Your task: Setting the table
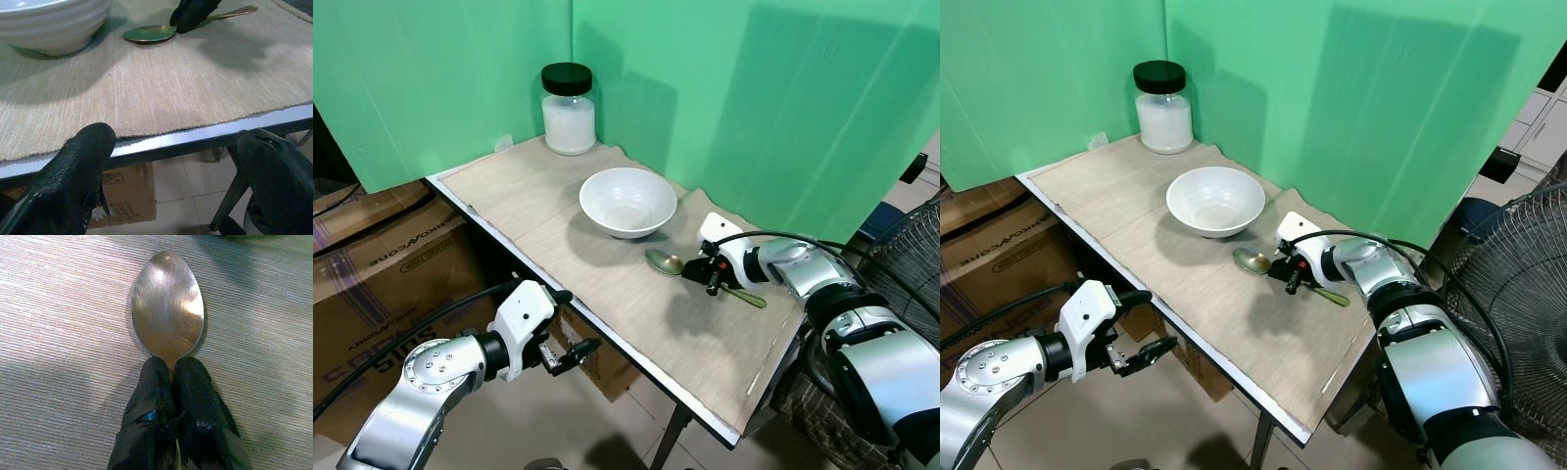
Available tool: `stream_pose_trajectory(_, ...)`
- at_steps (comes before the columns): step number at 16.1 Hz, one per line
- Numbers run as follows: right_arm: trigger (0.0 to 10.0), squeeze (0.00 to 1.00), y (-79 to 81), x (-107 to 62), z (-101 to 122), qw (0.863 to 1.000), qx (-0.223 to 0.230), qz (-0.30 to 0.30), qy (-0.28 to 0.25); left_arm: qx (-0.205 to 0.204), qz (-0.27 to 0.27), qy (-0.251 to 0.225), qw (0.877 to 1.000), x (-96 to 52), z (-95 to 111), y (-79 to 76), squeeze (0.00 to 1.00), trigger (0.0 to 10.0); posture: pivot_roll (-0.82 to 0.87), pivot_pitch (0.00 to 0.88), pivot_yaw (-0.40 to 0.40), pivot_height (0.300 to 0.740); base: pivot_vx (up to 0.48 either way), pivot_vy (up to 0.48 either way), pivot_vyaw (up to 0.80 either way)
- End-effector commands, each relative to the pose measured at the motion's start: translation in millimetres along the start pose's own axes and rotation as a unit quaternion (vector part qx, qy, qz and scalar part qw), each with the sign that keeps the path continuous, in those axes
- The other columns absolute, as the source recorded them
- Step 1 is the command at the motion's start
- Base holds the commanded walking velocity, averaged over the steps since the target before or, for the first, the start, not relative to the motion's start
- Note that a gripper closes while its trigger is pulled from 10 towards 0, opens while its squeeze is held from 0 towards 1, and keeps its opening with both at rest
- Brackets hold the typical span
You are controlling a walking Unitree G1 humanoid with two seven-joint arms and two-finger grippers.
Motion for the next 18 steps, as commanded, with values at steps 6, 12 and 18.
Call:
stream_pose_trajectory(6, 0.0, 0.0, -13.6, -34.2, 3.5, 0.997, 0.033, 0.026, -0.072, 0.007, 0.007, -0.001, 1.0, 1.1, 2.5, 4.1, 0.0, 10.0, 0.15, 0.0, -0.055, 0.74, 0.0, 0.0, 0.0)
stream_pose_trajectory(12, 0.0, 0.0, -5.8, -83.8, 44.6, 0.951, 0.092, 0.005, -0.294, 0.012, 0.044, -0.034, 0.998, -0.4, 22.5, 12.5, 0.0, 10.0, 0.14, 0.0, -0.05, 0.74, 0.0, 0.0, 0.0)
stream_pose_trajectory(18, 10.0, 0.0, 49.1, -101.6, 55.8, 0.878, 0.169, -0.124, -0.43, -0.001, 0.212, -0.08, 0.974, -6.9, 60.1, 35.9, 0.0, 10.0, 0.13, 0.0, -0.043, 0.74, 0.0, 0.0, 0.0)
Point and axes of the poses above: a point about 5 cm out from each wrist's last joint towards the gripper, its own x axis pointing out of the wrist towards the gripper, its own z axis along the axis of the wrist's last joint, y = z × x, the point moved 2 cm from there along x, pointing out of the wrist towards the gripper, and after that the axes turned 10 degrees about x, right-handed, at the moved point
